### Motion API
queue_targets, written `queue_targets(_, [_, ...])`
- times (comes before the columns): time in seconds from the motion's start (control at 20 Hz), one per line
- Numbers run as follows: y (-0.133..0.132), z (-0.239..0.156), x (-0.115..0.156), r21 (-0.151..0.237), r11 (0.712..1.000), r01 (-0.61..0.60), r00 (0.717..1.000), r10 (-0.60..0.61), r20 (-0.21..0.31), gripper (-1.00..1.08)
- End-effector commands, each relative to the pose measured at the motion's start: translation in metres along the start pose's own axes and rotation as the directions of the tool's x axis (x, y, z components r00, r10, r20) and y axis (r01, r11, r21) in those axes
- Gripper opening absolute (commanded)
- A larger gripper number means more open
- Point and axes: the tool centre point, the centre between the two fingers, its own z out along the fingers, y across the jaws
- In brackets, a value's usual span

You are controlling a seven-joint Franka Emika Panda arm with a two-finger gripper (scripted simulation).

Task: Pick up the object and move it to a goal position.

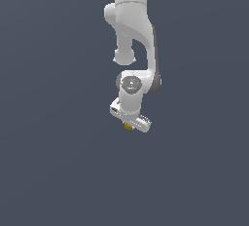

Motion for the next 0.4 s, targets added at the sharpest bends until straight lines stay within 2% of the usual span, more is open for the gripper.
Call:
queue_targets(0.0, [0.0008, -0.001, 0.0099, 0.0, 1.0, 0.001, 1.0, -0.001, 0.0, -1.0])
queue_targets(0.35, [0.0012, -0.0017, 0.0196, 0.0, 1.0, 0.001, 1.0, -0.001, 0.0, -1.0])
